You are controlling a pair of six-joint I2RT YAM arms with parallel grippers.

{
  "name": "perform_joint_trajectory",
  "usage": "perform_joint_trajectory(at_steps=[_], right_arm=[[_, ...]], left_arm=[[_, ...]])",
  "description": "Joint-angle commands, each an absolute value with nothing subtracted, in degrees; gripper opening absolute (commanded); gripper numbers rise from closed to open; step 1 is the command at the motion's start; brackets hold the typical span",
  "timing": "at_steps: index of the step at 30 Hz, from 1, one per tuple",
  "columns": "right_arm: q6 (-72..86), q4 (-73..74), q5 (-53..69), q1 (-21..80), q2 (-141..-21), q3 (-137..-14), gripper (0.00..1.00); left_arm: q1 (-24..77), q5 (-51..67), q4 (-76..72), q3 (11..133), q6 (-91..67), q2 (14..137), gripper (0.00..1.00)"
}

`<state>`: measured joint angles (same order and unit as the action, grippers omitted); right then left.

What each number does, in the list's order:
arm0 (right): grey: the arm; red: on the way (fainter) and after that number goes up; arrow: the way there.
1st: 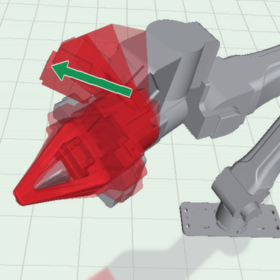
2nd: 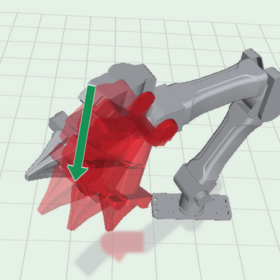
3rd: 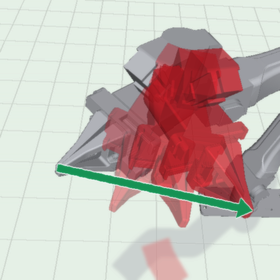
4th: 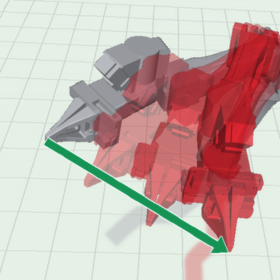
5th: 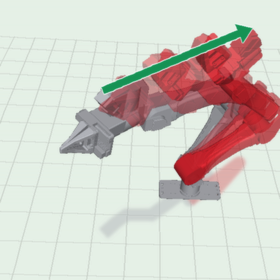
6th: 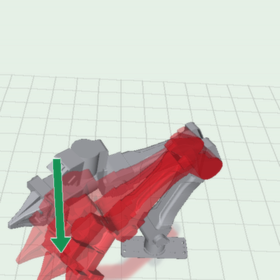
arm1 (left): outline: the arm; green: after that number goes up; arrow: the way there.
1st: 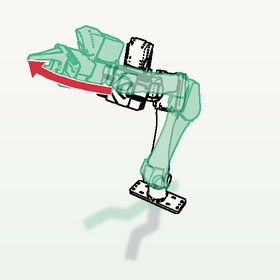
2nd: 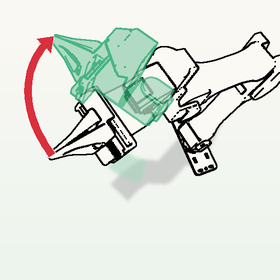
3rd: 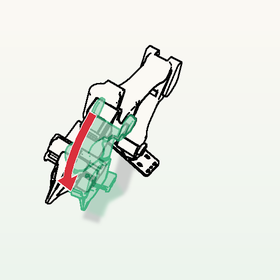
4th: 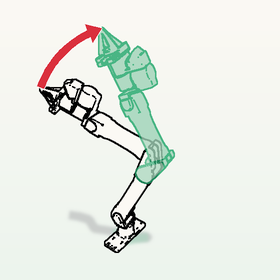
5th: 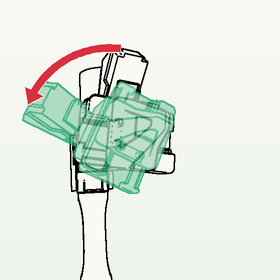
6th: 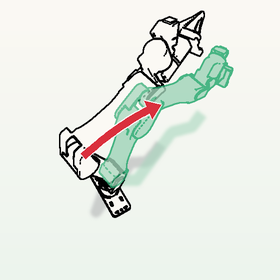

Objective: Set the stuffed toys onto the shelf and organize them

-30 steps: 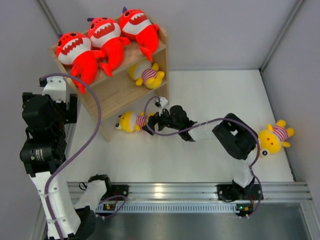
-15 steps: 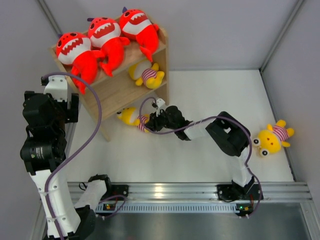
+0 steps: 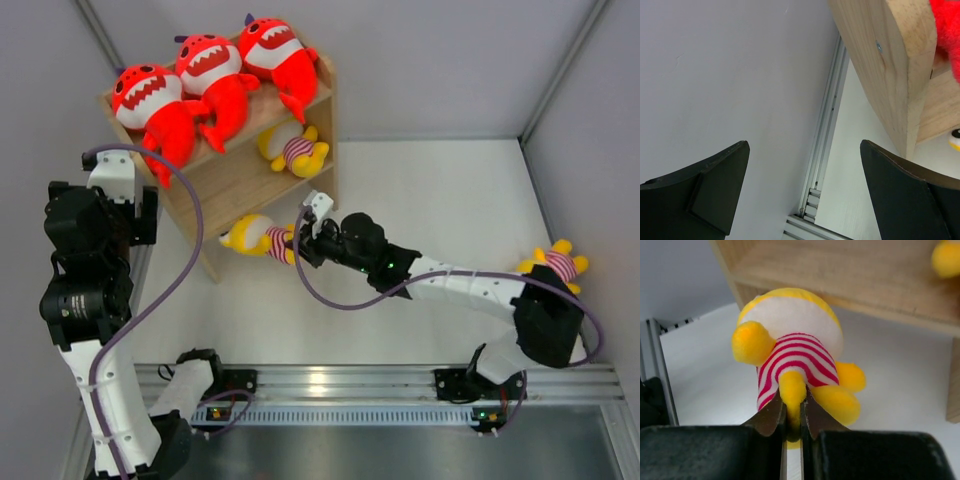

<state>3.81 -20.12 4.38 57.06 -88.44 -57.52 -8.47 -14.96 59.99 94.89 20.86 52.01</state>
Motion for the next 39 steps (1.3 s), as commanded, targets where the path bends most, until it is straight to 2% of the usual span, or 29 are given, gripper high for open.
perform_joint_trajectory(at_steps=[1, 6, 10, 21, 39], right_arm=[[0.97, -12.14, -4.82, 60.55, -81.39, -63.89, 0.00], [2.02, -4.49, -12.02, 62.75, -81.91, -73.71, 0.00], [2.55, -6.15, -16.17, 63.98, -85.77, -79.09, 0.00], [-3.86, -11.16, -29.69, 69.51, -111.34, -101.68, 0.00], [-3.52, -14.07, -24.43, 71.98, -123.04, -113.02, 0.00]], left_arm=[[-8.70, -14.94, 58.45, 97.47, 19.60, 51.77, 0.99], [-8.70, -14.41, 58.62, 98.35, 19.51, 51.94, 0.99], [-8.70, -14.33, 58.71, 98.35, 19.51, 51.59, 0.99], [-8.53, -13.97, 58.97, 98.61, 19.51, 51.59, 0.99], [-8.35, -13.62, 59.06, 98.44, 19.42, 51.33, 0.99]])
